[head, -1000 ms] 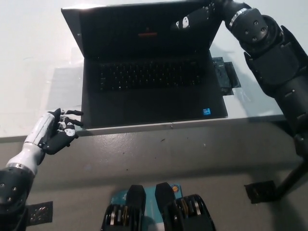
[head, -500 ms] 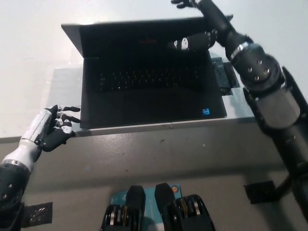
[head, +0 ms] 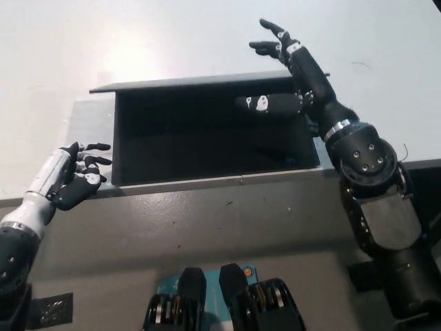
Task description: The robot uses its right hand to push down on the lid of a laptop kept in the middle of the desk to close it
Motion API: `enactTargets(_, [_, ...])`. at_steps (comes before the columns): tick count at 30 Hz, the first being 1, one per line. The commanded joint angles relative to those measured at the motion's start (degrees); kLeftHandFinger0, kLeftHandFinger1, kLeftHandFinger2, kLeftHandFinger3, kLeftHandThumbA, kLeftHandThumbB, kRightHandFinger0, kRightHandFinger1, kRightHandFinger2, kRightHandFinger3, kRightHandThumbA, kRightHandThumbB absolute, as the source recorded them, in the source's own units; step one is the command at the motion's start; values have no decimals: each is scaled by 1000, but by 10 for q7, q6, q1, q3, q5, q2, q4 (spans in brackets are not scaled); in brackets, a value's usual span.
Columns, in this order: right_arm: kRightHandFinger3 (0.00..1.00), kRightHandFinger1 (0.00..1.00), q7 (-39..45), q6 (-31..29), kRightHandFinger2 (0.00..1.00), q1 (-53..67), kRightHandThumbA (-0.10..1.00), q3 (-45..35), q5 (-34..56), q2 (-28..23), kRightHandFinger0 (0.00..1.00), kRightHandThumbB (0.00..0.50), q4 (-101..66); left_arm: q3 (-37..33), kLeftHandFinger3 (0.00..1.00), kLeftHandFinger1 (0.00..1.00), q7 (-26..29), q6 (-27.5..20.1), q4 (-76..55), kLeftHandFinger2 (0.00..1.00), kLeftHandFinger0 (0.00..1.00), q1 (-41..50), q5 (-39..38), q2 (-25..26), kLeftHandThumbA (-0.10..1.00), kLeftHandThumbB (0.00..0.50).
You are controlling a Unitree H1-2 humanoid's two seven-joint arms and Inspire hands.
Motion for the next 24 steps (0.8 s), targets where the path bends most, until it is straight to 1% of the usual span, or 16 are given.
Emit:
enactTargets(1, [987, 841, -10, 81, 811, 31, 1000, -23, 26, 18, 976, 284, 3, 1, 694, 479, -10, -7, -7, 611, 410, -22, 8, 20, -73, 2])
enactTargets(4, [1000, 843, -9, 95, 822, 42, 1000, -33, 35, 27, 970, 282, -4, 0, 689, 473, -9, 0, -9, 607, 387, -26, 12, 21, -66, 5])
enactTargets(6, [1000, 842, -6, 107, 820, 61, 1000, -29, 32, 31, 963, 263, -20, -1, 687, 481, -11, -8, -6, 605, 404, -28, 12, 22, -69, 1])
enactTargets(8, [1000, 850, -3, 110, 822, 69, 1000, -32, 38, 35, 972, 268, -22, -1, 692, 487, -13, -6, -6, 615, 412, -29, 13, 23, -67, 0])
enactTargets(9, [1000, 860, -4, 109, 821, 74, 1000, -30, 35, 36, 1000, 270, -21, -1, 690, 479, -14, -9, -2, 612, 403, -31, 13, 24, -70, 0])
enactTargets(12, [1000, 858, -6, 106, 801, 79, 1000, -32, 39, 41, 1000, 266, -15, -1, 684, 472, -17, -4, -3, 601, 396, -35, 13, 25, -62, 0])
enactTargets(15, [999, 857, -8, 110, 808, 88, 1000, -37, 50, 51, 1000, 257, -10, 0, 683, 459, -18, 3, -7, 588, 383, -38, 16, 25, -71, 0])
enactTargets(17, [1000, 853, -8, 107, 832, 100, 1000, -42, 58, 58, 968, 240, -7, -1, 688, 460, -19, 0, -4, 588, 386, -41, 17, 26, -70, 2])
enactTargets(19, [1000, 883, -13, 120, 871, 109, 1000, -55, 71, 69, 1000, 269, -5, -1, 690, 460, -20, 0, -5, 587, 386, -44, 15, 26, -65, 0])
enactTargets(20, [1000, 889, -13, 121, 880, 110, 1000, -57, 71, 71, 1000, 267, -5, -1, 689, 458, -21, 0, -4, 586, 384, -44, 14, 26, -63, 0])
enactTargets(22, [1000, 880, -19, 123, 868, 117, 1000, -67, 77, 81, 1000, 273, -3, -1, 676, 455, -21, -3, -4, 577, 381, -45, 14, 27, -61, 0])
enactTargets(24, [1000, 884, -23, 118, 871, 123, 1000, -66, 70, 83, 997, 259, 1, -1, 672, 446, -19, 1, -4, 571, 368, -47, 16, 25, -68, 5])
